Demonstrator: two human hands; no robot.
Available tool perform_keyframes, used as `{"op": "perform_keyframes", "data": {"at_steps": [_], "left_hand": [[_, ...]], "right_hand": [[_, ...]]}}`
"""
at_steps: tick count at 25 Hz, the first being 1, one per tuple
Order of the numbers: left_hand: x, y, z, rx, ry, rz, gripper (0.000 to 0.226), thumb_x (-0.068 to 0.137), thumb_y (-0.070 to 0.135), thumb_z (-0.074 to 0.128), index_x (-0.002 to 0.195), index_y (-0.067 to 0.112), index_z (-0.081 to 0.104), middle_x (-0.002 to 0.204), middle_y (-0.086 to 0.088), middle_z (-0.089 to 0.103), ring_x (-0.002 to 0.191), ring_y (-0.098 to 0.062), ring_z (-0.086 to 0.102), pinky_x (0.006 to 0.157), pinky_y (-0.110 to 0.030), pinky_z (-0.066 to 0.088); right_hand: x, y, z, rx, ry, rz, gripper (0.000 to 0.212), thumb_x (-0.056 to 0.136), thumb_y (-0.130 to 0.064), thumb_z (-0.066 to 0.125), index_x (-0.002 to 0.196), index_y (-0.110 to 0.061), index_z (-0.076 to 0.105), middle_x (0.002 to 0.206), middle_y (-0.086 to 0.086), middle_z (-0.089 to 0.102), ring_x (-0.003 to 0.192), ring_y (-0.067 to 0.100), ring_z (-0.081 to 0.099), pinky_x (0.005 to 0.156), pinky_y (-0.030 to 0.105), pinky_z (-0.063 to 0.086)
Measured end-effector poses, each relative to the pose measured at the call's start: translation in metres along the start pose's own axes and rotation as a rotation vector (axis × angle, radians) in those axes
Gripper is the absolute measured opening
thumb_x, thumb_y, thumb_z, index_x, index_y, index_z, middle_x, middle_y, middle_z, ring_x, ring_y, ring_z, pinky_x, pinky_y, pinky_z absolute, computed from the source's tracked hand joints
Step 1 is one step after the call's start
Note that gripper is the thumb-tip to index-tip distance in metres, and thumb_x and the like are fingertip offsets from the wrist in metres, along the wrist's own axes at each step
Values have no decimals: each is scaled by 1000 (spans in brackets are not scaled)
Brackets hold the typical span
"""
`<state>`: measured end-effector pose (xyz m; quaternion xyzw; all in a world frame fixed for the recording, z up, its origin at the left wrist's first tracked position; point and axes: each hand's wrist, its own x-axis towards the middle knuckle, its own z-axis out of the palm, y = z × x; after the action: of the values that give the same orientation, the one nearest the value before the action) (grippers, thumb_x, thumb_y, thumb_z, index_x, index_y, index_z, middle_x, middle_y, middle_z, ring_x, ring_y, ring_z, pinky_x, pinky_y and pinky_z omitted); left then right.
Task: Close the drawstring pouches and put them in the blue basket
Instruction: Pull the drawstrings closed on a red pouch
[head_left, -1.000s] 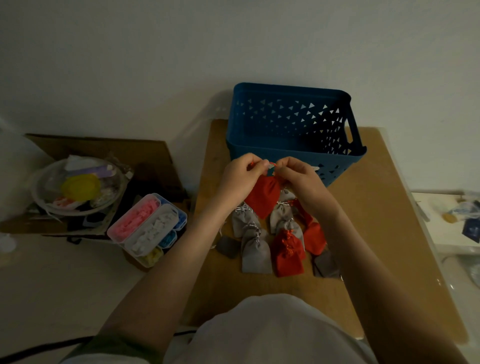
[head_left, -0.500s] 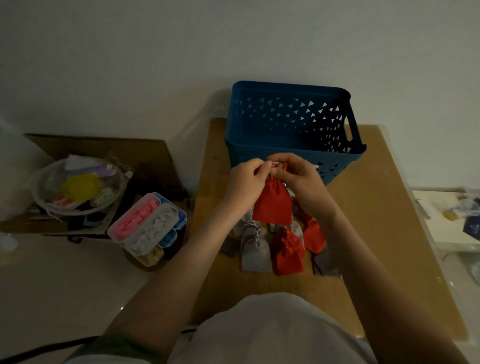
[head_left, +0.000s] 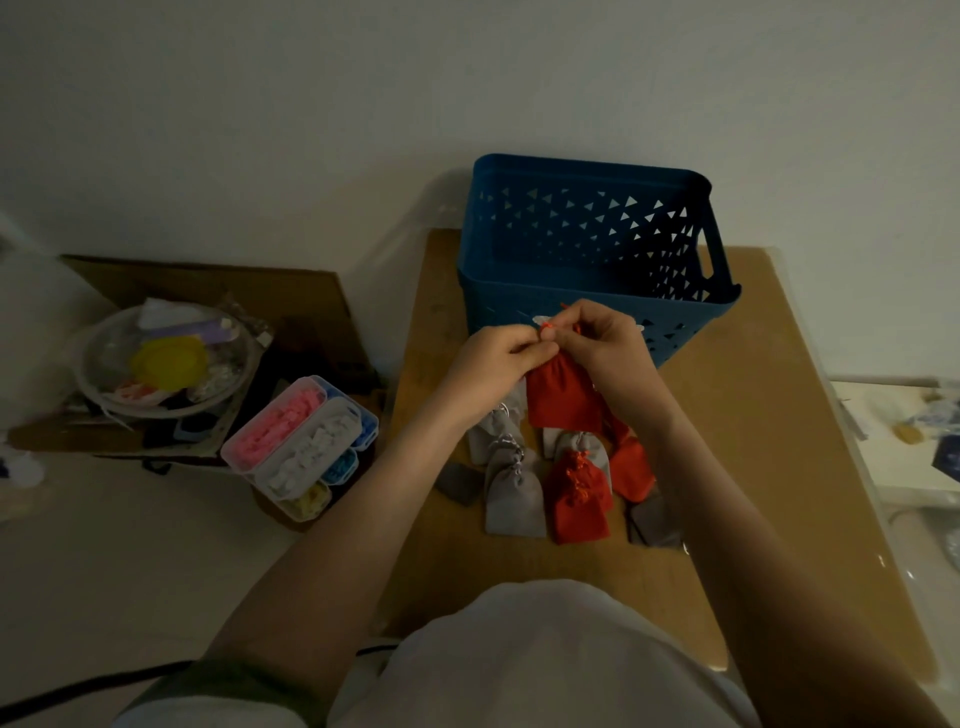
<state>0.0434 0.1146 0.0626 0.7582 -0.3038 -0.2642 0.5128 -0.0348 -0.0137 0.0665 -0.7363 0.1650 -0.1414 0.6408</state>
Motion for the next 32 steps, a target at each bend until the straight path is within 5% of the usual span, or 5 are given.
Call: {"op": "perform_keyframes", "data": {"at_steps": [5,9,17,25,32], "left_hand": [[2,1,0,-87,165,-67,23,94,20,57,72,15,61,63,4,53,55,-3,49,52,-18,41],[1,0,3,-293,225,-75,17,93,19,59,96,5,68,83,-2,65,71,-4,58,55,-9,43],[-2,9,-1,-778,61,-130,23,99,9,42,84,6,59,71,2,61,42,4,49,42,-8,36],[8,3,5,-472,125,-174,4,93,16,58,93,18,61,66,4,62,57,-4,55,57,-19,44],[10,4,9,-523,162,-225,25,96,17,52,76,14,66,62,3,62,60,-7,58,62,-24,46]], "right_hand": [[5,4,2,-157,-57,112,25,93,-38,57,90,-17,70,90,7,70,83,18,66,79,36,51],[5,6,1,-100,-118,180,14,93,-21,59,92,-12,69,90,9,70,84,18,66,83,35,53],[2,9,-10,-121,-144,62,32,97,-16,52,80,11,59,73,11,53,67,15,52,67,21,42],[4,1,-11,45,-6,228,34,100,-24,46,69,-11,49,60,2,41,54,11,37,57,27,30],[-5,-8,-3,119,-215,46,16,100,-7,43,92,-3,57,81,4,59,72,9,52,67,19,42]]}}
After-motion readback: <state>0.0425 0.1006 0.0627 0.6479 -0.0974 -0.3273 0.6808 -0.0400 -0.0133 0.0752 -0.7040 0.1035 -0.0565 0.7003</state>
